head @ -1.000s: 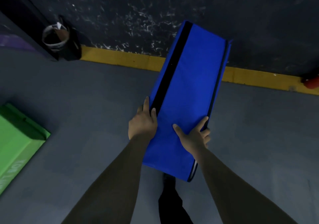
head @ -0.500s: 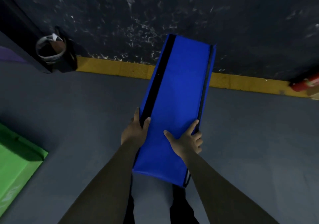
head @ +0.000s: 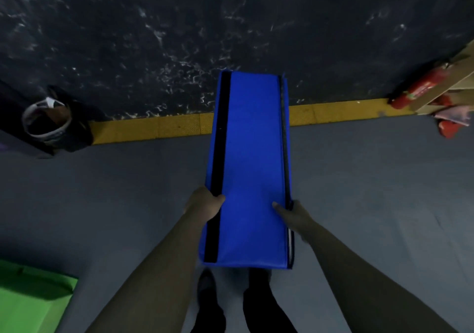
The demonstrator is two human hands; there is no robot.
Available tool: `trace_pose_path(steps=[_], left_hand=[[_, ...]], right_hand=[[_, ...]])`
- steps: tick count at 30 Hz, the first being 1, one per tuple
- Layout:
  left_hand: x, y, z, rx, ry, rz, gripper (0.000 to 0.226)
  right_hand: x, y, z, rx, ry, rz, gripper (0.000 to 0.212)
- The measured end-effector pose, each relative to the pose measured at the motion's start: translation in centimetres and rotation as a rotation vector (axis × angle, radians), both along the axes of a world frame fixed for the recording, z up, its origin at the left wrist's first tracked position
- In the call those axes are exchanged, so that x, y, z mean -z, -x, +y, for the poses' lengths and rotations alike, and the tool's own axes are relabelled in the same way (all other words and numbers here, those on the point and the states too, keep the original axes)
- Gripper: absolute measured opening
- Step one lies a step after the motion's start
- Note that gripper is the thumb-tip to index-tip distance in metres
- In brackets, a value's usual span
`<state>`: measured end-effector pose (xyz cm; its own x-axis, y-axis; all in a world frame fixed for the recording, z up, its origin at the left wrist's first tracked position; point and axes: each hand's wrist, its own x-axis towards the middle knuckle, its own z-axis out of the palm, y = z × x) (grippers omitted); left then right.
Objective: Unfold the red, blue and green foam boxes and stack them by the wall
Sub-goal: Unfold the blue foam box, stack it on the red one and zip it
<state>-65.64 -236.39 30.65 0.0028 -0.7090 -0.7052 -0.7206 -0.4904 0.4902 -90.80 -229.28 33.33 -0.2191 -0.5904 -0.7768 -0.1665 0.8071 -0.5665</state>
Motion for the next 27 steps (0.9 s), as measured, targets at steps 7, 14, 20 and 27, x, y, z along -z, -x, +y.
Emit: trace_pose_path(steps=[7, 14, 20, 27], left_hand=[[-0.3, 1.4, -2.9, -0.19, -0.038, 0.198, 0.107], [0.3, 2.4, -7.3, -0.26, -0.063, 0.346, 0.062], [2.1, 1.9, -10.3, -0.429, -0.177, 0.476, 0.076], [1.6, 2.7, -11.6, -0.331, -0.204, 0.508, 0.069]], right_hand=[[1.4, 2.8, -4.5, 0.061, 0.065, -0.153, 0.072], [4.3, 4.3, -9.8, 0.126, 0.153, -0.307, 0.059], [7.5, 4.4, -11.8, 0.239, 0.167, -0.503, 0.082], [5.4, 5.1, -11.8, 0.364, 0.119, -0.556, 0.041]])
